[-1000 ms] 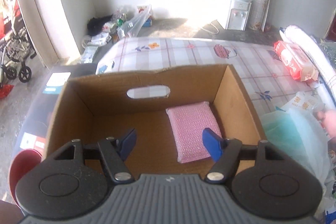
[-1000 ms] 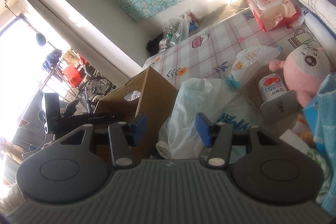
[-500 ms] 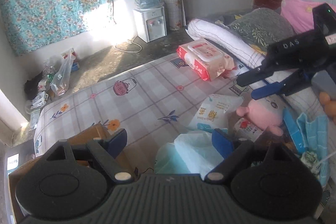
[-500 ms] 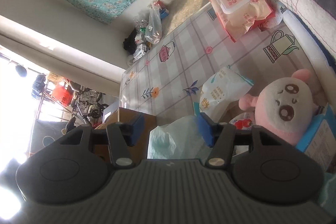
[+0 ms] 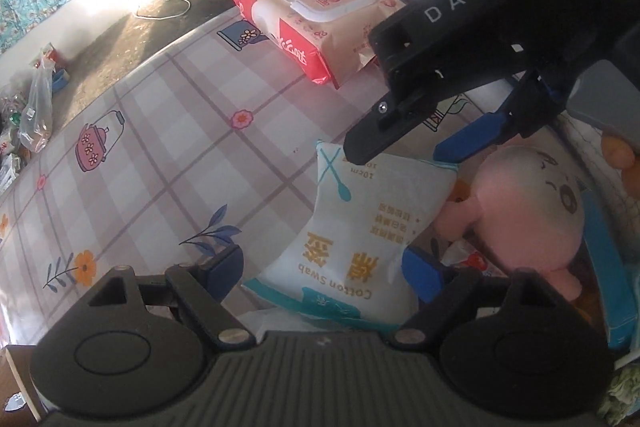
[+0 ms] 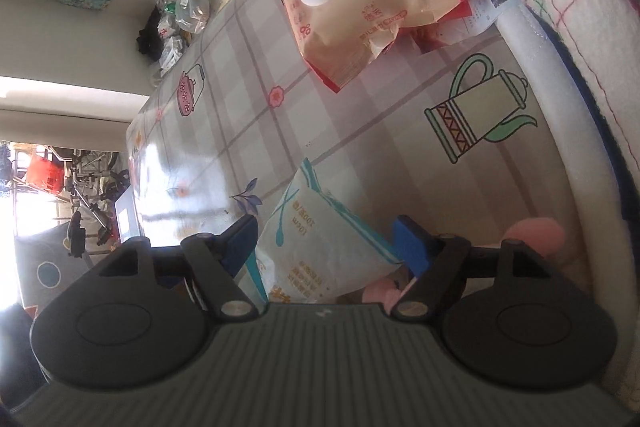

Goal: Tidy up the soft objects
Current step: 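Grasp the white cotton-swab bag with the right gripper and lift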

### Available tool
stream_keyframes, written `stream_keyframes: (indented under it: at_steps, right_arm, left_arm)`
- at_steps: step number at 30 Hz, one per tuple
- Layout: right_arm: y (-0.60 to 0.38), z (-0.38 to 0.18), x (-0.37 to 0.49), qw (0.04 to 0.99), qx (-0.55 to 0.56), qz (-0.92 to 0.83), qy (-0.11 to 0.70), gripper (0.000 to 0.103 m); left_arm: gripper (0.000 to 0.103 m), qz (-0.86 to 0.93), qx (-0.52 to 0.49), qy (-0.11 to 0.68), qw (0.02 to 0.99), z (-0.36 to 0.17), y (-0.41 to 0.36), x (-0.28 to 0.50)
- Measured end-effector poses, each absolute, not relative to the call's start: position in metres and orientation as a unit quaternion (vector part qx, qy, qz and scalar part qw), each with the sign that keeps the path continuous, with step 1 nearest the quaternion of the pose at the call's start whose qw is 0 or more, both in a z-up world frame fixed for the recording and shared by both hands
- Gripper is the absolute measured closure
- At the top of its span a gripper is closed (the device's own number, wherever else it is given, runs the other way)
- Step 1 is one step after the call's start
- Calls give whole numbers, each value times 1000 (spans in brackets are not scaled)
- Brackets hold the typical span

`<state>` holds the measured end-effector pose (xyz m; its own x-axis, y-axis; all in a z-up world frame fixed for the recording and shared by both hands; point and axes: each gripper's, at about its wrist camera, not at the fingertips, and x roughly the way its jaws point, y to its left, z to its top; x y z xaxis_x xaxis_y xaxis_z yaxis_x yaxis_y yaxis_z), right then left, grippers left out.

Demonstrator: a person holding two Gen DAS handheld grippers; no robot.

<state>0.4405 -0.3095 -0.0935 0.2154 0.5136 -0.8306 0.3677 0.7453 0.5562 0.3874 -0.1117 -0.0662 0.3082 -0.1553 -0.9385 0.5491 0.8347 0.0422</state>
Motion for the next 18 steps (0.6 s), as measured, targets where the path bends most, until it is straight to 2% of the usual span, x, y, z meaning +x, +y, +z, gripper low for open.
stream_keyframes:
  at_steps: [9,12,14,15,18]
  right_arm:
    - [-293,-134,462,667,363,84,645,27]
    - [-288,-136,466,673,368,96,635,30]
    - [-286,-136,469,679,373,102,625,42]
    - [-284,-136,469,680,375,105,622,43]
    - [-281,-129,469,700,367,107,603,54]
  left_arm:
    - [22,-202,151,584,772,-96,-111,416]
    - [25,-196,140,583,776,-95,-107,420]
    - [26,-190,135,580,781,-95,-106,421]
    - [27,-187,133,578,783,-95,-105,421]
    - [30,-180,124,570,792,-90,-103,425]
